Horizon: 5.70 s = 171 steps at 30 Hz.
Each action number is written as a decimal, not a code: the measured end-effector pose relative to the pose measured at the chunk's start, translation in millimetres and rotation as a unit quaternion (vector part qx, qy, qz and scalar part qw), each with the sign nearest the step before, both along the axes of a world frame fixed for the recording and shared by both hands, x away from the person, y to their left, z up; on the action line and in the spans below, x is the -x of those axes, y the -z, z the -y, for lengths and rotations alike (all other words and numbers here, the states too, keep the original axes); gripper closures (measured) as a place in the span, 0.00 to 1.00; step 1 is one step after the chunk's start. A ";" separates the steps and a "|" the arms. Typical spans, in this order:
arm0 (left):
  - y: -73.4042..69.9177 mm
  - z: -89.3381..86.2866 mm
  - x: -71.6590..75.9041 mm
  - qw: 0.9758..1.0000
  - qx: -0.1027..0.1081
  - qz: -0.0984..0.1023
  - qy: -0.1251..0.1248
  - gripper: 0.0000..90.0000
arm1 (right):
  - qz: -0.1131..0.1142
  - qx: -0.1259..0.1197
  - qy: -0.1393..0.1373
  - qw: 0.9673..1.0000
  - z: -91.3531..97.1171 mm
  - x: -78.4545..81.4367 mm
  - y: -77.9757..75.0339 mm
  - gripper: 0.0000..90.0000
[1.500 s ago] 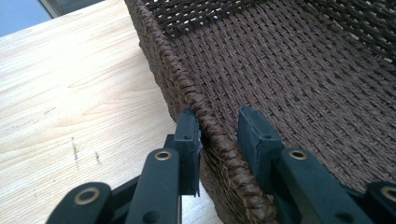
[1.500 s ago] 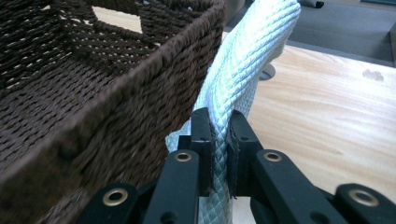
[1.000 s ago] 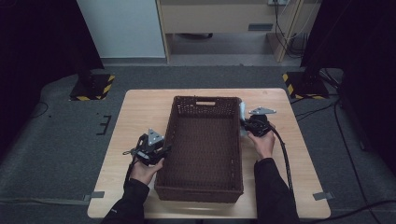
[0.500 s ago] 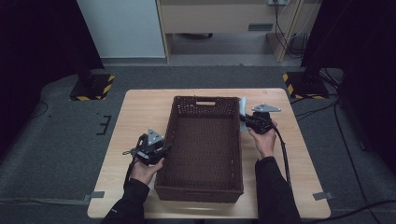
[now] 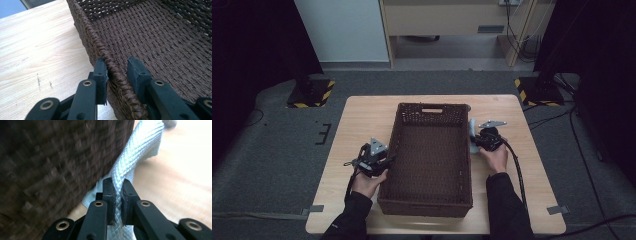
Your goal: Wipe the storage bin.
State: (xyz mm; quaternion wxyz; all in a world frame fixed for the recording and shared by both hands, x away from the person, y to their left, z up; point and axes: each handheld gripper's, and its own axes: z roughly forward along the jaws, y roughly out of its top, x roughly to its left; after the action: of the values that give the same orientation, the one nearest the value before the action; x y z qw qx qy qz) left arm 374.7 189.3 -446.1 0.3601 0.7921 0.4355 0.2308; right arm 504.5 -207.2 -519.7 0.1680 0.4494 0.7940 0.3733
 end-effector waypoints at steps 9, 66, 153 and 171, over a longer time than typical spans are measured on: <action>0.0 0.4 -0.4 1.000 0.001 -0.001 -0.003 0.77 | 0.075 -0.052 -0.026 0.995 8.6 10.7 -42.9 0.94; -1.0 0.5 10.2 0.999 0.026 -0.008 -0.016 0.78 | 0.076 -0.045 -0.095 0.991 14.1 51.4 -59.4 0.94; 0.0 -2.8 21.0 1.000 0.010 0.010 -0.017 0.75 | -0.010 0.001 -0.131 0.991 -4.9 92.9 -18.2 0.94; -0.1 -7.5 8.5 0.999 0.012 0.010 -0.033 0.76 | 0.046 -0.032 -0.139 0.989 -2.0 101.0 -48.9 0.94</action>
State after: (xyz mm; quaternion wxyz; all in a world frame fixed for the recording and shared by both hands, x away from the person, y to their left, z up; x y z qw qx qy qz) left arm 366.1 196.9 -446.0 0.3667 0.7705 0.4602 0.2452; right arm 403.5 -205.2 -470.8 0.1363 0.3222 0.8281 0.4380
